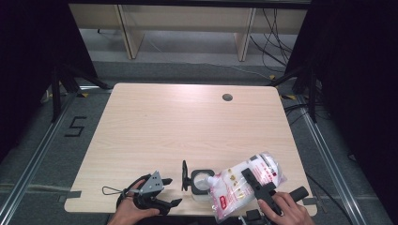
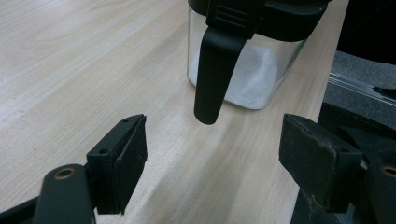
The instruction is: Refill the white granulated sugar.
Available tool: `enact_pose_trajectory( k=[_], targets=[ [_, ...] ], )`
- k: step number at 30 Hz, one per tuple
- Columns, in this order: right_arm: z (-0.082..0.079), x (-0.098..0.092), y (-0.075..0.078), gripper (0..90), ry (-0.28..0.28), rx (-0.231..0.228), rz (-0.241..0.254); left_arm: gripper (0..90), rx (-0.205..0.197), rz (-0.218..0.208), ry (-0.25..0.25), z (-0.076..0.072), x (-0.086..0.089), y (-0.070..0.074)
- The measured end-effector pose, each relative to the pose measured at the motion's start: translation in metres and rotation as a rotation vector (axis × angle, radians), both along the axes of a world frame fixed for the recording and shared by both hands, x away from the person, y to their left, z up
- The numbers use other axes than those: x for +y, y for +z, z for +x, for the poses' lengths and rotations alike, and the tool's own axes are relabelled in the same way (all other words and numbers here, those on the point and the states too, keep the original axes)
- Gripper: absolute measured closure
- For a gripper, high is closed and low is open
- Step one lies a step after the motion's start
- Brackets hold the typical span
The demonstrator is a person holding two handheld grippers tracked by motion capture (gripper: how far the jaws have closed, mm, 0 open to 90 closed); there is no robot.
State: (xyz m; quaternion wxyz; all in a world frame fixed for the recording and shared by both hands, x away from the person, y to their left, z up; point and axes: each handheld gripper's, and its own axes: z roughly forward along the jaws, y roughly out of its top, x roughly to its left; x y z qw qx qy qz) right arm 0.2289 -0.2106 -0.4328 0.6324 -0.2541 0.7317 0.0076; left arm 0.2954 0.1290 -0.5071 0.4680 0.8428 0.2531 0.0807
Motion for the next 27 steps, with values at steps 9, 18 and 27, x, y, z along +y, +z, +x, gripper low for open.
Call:
enact_pose_trajectory(
  k=[9,18,27],
  targets=[
    [-0.0001,0.0001,0.0019,51.8,0.007,-0.005,-0.012,23.1,-0.002,0.007,0.001,0.0,0.0003,0.0001],
    [0.0001,0.0003,0.0025,51.9,0.01,-0.009,-0.014,23.1,-0.001,0.017,0.002,-0.0004,0.0005,0.0009],
    [-0.0001,0.0001,0.0021,52.0,0.006,-0.004,-0.008,23.1,-0.002,0.018,0.003,-0.0005,0.0006,0.001]
  ],
)
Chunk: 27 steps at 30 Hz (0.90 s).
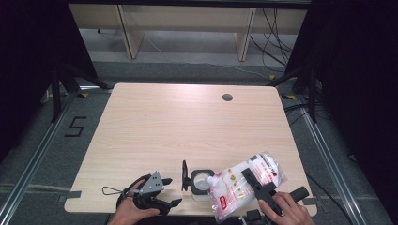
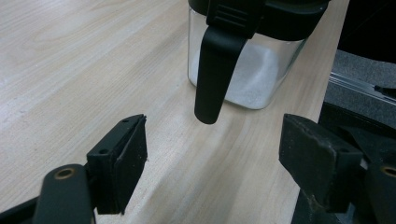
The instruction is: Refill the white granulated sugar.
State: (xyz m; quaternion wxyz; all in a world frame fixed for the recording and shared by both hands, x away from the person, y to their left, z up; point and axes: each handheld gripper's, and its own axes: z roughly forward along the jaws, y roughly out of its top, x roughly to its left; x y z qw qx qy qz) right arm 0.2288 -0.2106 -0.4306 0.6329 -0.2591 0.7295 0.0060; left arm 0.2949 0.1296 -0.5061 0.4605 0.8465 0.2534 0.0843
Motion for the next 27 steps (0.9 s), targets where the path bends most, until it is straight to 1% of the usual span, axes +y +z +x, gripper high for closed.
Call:
enact_pose_trajectory(
  k=[2,4,5,8,9,12,15,16,17,18,20,21,22,23,25,27],
  targets=[
    [0.0005,0.0004,0.0005,52.0,0.008,-0.004,-0.008,23.1,-0.003,-0.01,0.0,0.0002,-0.0004,-0.0008],
    [0.0,-0.0001,-0.0005,52.0,-0.004,0.004,0.003,23.1,-0.003,-0.009,0.0,0.0003,-0.0003,-0.0008],
    [0.0002,0.0,-0.0004,52.0,0.0,0.002,-0.001,23.1,-0.002,0.0,0.001,0.0,0.0,-0.0001],
    [0.0,0.0,-0.0001,52.0,-0.002,0.005,-0.008,23.1,-0.005,-0.009,0.0,0.0002,-0.0003,-0.0007],
    [0.0001,0.0002,-0.0004,52.0,0.001,0.001,0.0,23.1,-0.003,-0.004,0.001,0.0,0.0,-0.0002],
    [0.0003,0.0004,0.0009,52.1,0.005,-0.004,-0.008,23.1,-0.003,-0.001,0.001,0.0,0.0,0.0],
    [-0.0001,-0.0004,0.0001,52.1,-0.006,0.003,-0.003,23.1,-0.002,0.001,-0.001,0.0,0.0001,0.0002],
    [0.0005,-0.0001,0.0004,52.1,0.0,0.0,-0.008,23.1,-0.002,0.001,0.0,0.0,0.0,0.0001],
    [0.0,-0.0007,-0.0003,52.1,-0.01,0.004,0.001,23.1,-0.002,0.001,0.0,0.0,0.0001,0.0002],
    [0.0005,0.0001,0.0008,52.1,0.004,-0.001,-0.016,23.1,-0.002,0.001,0.001,-0.0002,0.0001,0.0003],
    [0.0002,-0.0001,0.0003,52.1,-0.001,0.005,-0.01,23.1,-0.001,-0.002,-0.002,0.0001,0.0001,0.0001],
    [0.0,-0.0006,-0.0003,52.1,-0.008,0.005,0.001,23.1,-0.002,-0.006,-0.001,0.0003,0.0,-0.0002],
    [0.0,-0.0005,-0.0003,52.1,-0.009,0.004,0.001,23.1,-0.001,-0.02,0.001,0.0001,-0.0005,-0.0007],
    [0.0001,-0.0001,0.0,52.1,-0.006,0.002,-0.003,23.1,-0.004,-0.005,-0.001,0.0001,0.0005,0.0003],
    [0.0003,0.0004,0.0012,52.1,0.005,0.0,-0.013,23.1,-0.02,0.002,-0.018,0.0015,0.0012,0.0007],
    [0.0,-0.0003,0.0002,52.1,-0.009,0.005,-0.004,23.1,-0.003,-0.013,0.002,0.0001,-0.0001,-0.0004]
  ],
)
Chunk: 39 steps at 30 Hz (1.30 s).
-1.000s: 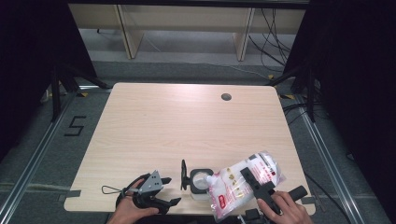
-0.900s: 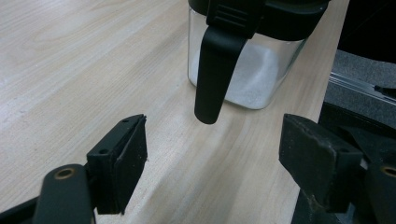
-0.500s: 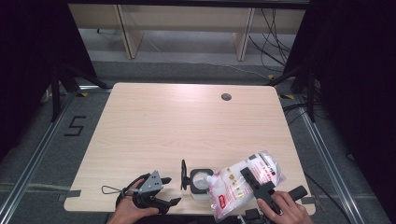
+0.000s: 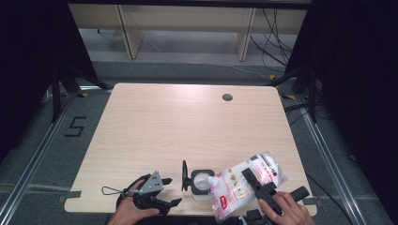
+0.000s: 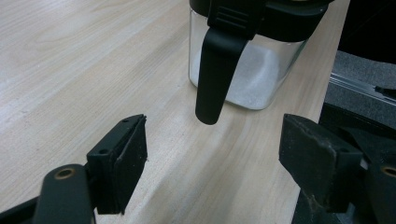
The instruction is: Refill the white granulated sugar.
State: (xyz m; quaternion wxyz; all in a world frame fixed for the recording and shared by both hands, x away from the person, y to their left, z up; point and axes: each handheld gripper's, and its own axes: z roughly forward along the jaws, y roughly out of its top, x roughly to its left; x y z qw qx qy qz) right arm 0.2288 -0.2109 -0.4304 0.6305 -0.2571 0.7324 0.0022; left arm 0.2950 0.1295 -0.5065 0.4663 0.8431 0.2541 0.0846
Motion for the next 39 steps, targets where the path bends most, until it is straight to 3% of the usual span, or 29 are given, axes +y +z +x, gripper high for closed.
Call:
enact_pose_trajectory(
  k=[21,39],
  targets=[
    [-0.0004,0.0004,0.0002,52.2,0.002,0.001,-0.005,23.1,-0.01,0.013,-0.011,0.0005,0.0011,0.001],
    [-0.0002,0.0003,0.0005,52.3,0.002,0.001,-0.011,23.1,0.0,-0.003,0.002,-0.0002,0.0001,0.0001]
  ],
)
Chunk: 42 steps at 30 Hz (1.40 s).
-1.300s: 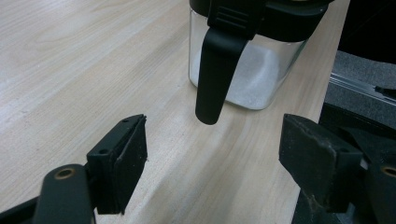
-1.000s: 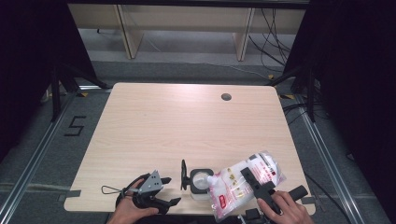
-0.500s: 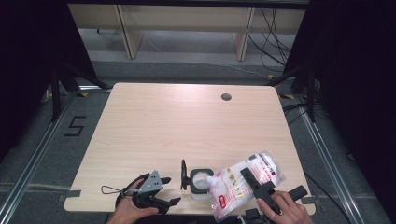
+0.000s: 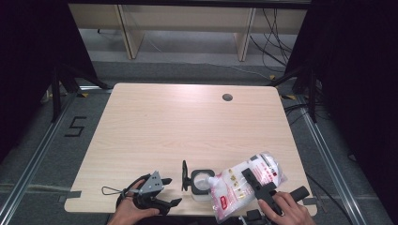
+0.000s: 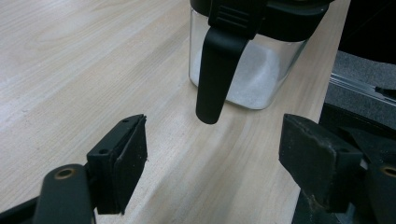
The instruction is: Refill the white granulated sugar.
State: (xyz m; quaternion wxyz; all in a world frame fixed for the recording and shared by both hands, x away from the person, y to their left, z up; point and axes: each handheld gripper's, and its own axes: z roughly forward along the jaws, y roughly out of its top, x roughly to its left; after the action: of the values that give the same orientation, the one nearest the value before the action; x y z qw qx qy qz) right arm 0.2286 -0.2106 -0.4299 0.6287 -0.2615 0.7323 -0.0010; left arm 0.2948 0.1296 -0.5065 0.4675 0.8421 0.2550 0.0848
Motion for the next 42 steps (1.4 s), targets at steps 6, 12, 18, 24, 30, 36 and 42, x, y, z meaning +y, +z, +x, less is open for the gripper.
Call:
enact_pose_trajectory(
  k=[6,12,18,24,30,36,42],
  targets=[
    [0.0001,0.0,-0.0001,52.3,0.001,0.002,0.003,23.1,-0.006,0.008,-0.01,0.0005,0.0006,0.0006],
    [0.0002,0.0,0.0001,52.3,0.003,0.003,0.002,23.1,-0.007,0.006,-0.007,0.0005,0.0005,0.0005],
    [0.0002,0.0003,-0.0004,52.4,0.004,0.005,0.003,23.1,-0.006,0.008,-0.01,0.0006,0.0008,0.0008],
    [-0.0009,0.0005,-0.0003,52.4,0.006,-0.001,0.012,23.1,-0.006,0.008,-0.01,0.0006,0.0009,0.0009],
    [-0.0001,0.0001,0.0005,52.4,0.007,-0.001,0.001,23.1,-0.006,0.008,-0.01,0.0006,0.0008,0.0008],
    [-0.0001,-0.0003,-0.0001,52.4,0.001,0.001,0.004,23.1,-0.006,0.008,-0.01,0.0005,0.0009,0.0009],
    [0.0,0.0,0.0001,52.4,0.002,0.003,0.001,23.1,-0.006,0.008,-0.01,0.0005,0.0009,0.0009]
  ],
)
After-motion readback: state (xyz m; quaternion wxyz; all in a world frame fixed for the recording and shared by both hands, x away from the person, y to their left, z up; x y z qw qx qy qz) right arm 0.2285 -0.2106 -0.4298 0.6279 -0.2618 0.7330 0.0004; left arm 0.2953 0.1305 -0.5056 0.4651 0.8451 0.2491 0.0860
